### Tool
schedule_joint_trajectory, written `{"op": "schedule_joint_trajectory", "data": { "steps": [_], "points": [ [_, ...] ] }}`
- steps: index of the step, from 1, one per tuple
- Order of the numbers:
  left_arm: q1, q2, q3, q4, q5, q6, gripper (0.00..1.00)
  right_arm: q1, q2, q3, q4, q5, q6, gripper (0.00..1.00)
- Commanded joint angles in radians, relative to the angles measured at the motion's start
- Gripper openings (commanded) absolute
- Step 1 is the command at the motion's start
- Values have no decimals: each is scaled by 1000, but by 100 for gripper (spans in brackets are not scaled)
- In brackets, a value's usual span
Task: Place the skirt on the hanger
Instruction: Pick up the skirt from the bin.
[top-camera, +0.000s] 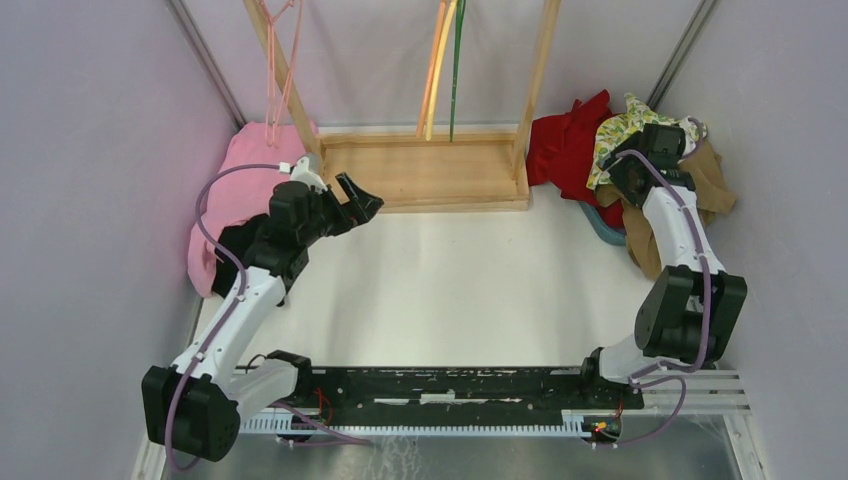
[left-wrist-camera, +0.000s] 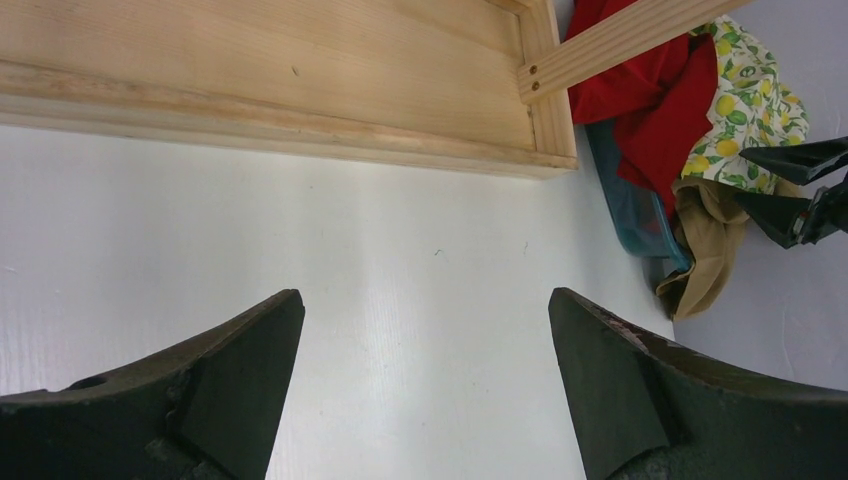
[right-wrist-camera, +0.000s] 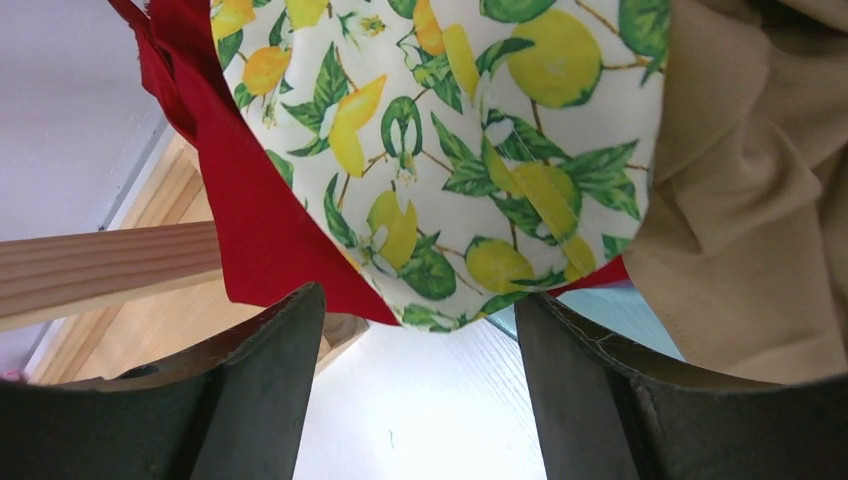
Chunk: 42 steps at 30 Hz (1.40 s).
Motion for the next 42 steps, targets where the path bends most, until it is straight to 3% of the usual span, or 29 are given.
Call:
{"op": "schedule_joint_trajectory", "data": {
  "steps": [1,5,7,19,24,28,35,42],
  "points": [
    [-19,2,12,20,-38,-6,99,-2,43,38,71,-21,33,76],
    [-37,13,16,22,-57,-3,99,-2,78,55,93,-21,44,75],
    [-49,15,19,22,-71,5,99,-2,93,69,98,-18,47,69],
    [-81,7,19,13,-113,26,99,-1,-71,51,150,-19,-1,3],
    [-89,5,20,22,-74,36,99,-2,-215,64,145,-21,-34,1],
    [-92,1,22,24,-30,29,99,-1,-295,158,103,-108,-57,1],
    [-103,-10,22,25,17,28,99,-2,-379,369,-73,-385,-102,1],
    [-124,-35,14,25,62,37,99,-2,-444,475,-71,-702,-7,1]
  ]
}}
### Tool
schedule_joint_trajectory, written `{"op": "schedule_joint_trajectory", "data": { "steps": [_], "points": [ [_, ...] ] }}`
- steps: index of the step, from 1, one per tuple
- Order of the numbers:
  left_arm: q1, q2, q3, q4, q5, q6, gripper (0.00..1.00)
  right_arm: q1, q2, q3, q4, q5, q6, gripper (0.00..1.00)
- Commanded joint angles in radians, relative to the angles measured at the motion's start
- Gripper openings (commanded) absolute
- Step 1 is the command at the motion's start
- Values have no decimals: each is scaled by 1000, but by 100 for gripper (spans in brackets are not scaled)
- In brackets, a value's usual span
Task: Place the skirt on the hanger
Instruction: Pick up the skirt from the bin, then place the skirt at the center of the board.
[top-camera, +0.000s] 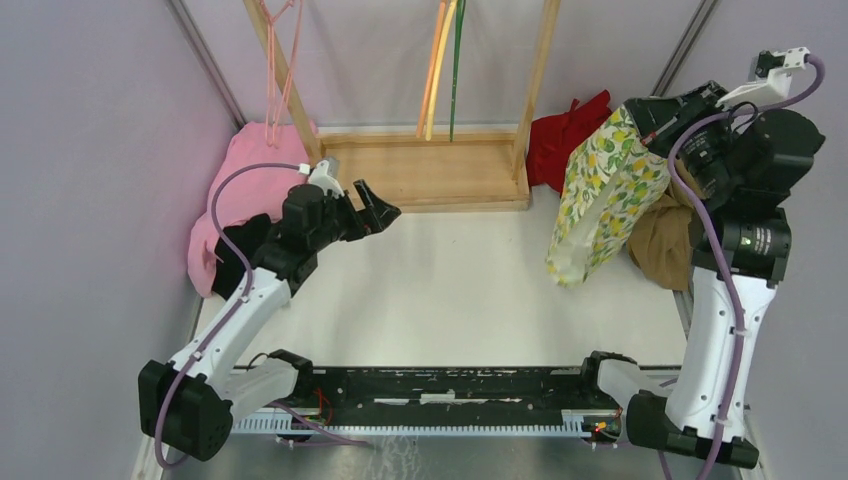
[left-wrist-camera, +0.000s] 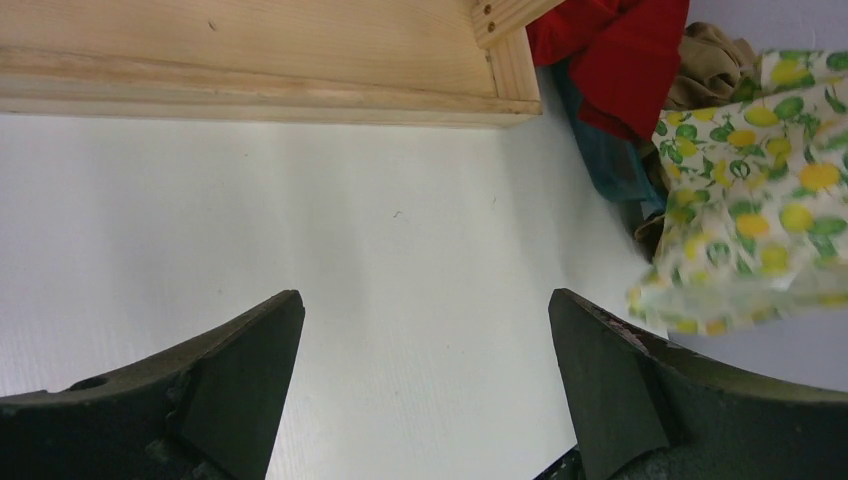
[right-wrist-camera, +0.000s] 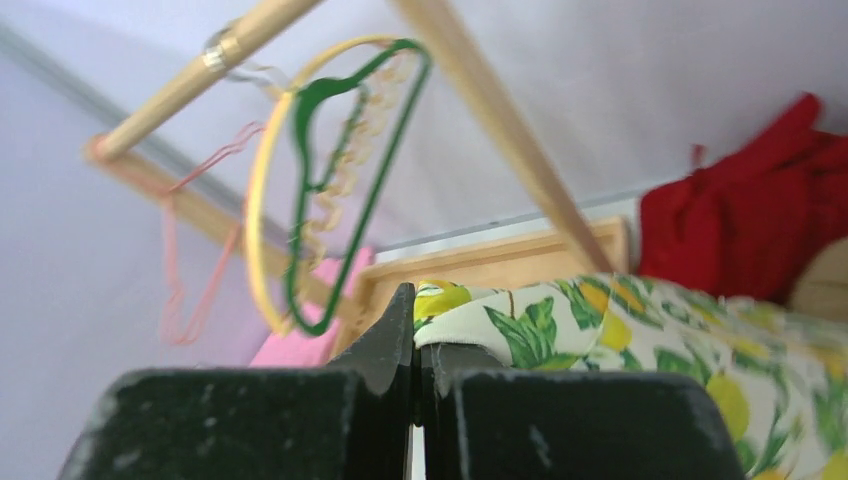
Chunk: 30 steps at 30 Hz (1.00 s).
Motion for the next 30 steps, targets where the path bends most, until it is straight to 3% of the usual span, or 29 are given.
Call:
{"op": "schedule_joint_trajectory", "data": {
  "steps": [1,6,12,16,23,30],
  "points": [
    [-14,-54,13,25,60,34,99,-1,-33,97,50,-293,88,1],
    [-21,-103,6,9,72,35,99,-1,-70,20,342,-511,377,1],
    [-26,-149,-17,-13,76,23,99,30,-115,-125,435,-550,453,1],
    [-31,-157,-31,-23,61,10,99,168,-95,-215,393,-482,370,1],
    [-40,-168,-23,-70,27,16,100,605,117,-206,149,-248,60,1],
    [-43,-198,-17,-121,17,19,100,833,250,-246,124,-61,-26,1]
  ]
}}
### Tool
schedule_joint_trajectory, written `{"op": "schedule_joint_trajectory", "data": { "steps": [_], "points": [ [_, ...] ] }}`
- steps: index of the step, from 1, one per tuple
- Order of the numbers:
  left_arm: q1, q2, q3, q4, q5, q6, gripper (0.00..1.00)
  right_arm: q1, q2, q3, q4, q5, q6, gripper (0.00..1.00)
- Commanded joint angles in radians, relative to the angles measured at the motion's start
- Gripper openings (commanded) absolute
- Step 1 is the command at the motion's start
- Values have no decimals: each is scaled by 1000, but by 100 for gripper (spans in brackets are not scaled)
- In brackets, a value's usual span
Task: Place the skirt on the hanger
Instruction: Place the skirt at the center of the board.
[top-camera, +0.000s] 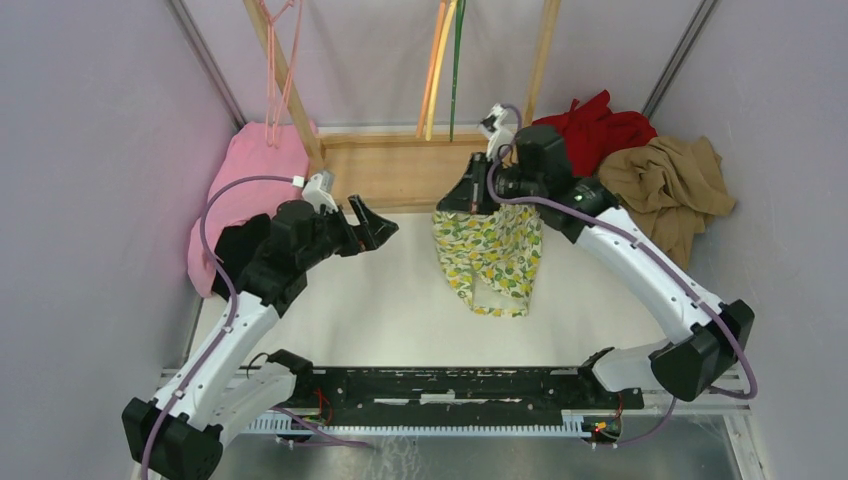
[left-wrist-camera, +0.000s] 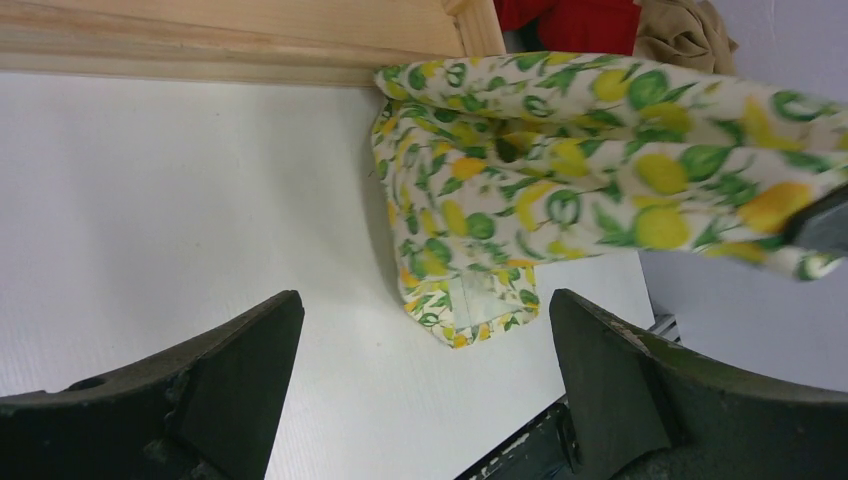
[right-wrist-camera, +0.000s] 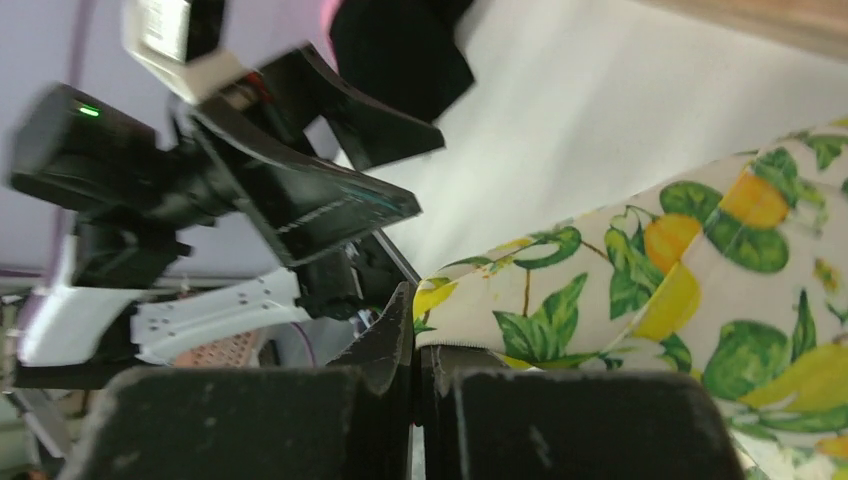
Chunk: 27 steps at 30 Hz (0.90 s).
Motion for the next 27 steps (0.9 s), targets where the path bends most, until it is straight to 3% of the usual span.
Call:
{"op": "schedule_joint_trajectory", "data": {
  "steps": [1,13,21,27],
  "points": [
    [-10,-37,16,-19,-7,18,100,102,5,0,17,143,-95,1],
    [-19,-20,19,-35,-33,29,100,217,31,28,-44,166,-147,1],
    [-19,-30,66,-122,-122,66,100,349,119,135,-41,161,-149,1],
    [-19,-39,91,-179,-194,75,100,379,138,102,-21,178,-145,3]
  ]
}}
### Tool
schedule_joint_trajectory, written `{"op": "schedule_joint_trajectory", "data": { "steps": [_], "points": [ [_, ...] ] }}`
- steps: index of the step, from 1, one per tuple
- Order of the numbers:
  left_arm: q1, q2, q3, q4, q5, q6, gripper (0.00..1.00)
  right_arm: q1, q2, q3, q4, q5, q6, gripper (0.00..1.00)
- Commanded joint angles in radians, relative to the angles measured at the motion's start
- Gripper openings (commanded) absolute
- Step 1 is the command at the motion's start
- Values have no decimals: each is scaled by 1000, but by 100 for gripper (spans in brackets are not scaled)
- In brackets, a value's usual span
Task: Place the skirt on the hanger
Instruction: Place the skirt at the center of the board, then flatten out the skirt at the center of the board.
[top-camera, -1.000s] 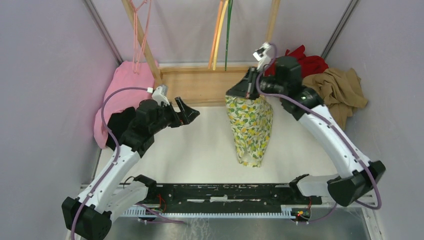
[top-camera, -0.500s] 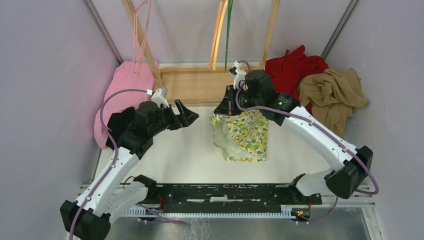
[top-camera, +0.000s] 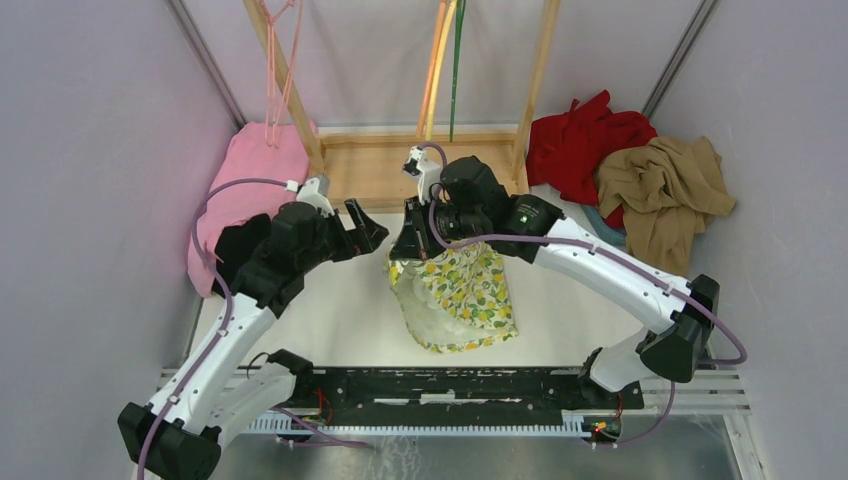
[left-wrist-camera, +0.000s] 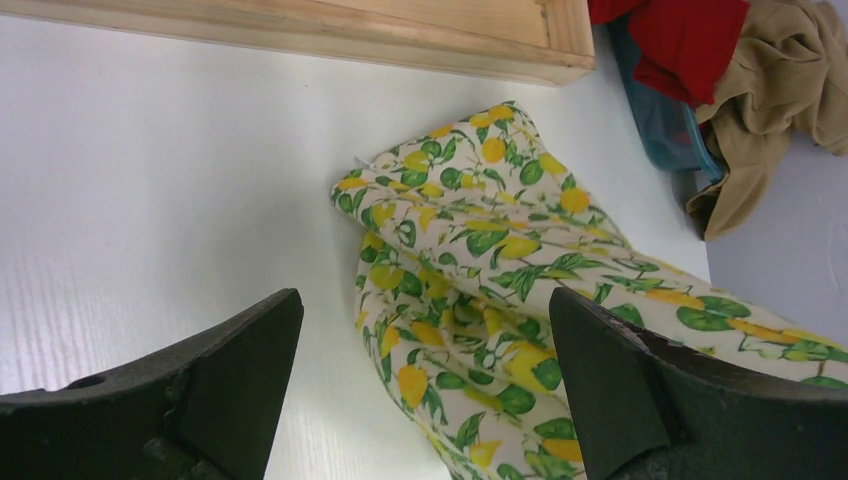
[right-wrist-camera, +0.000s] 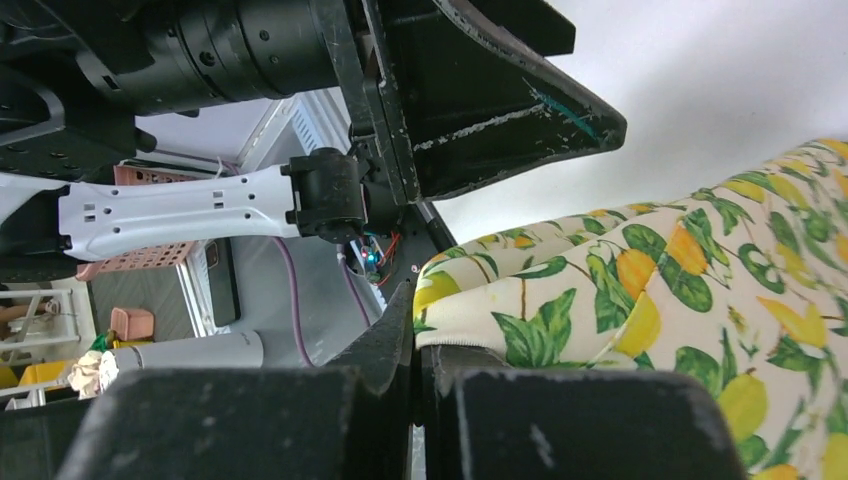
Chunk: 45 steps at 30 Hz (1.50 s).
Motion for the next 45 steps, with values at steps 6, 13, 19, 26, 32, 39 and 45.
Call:
{"op": "schedule_joint_trajectory", "data": {
  "steps": [6,13,19,26,32,39,45],
  "points": [
    [-2,-20,53,-38,-49,48,100,-1,-65,-69,-28,86,-78,41],
    [-4,6,32,-21,-20,39,100,-85,-236,-181,-177,243,-154,97],
    [-27,119,12,25,-56,31,99,-332,-205,-271,-146,266,-161,67],
    [-37,302,21,145,-181,-28,100,-466,81,-196,-49,245,-194,64],
    [-36,524,84,168,-283,-4,99,-482,293,-82,-24,297,-241,64],
    [-36,719,103,279,-215,5,99,-490,385,-77,7,305,-268,74],
    [-44,783,75,357,-160,6,98,-539,409,-148,88,236,-241,75]
  ]
}}
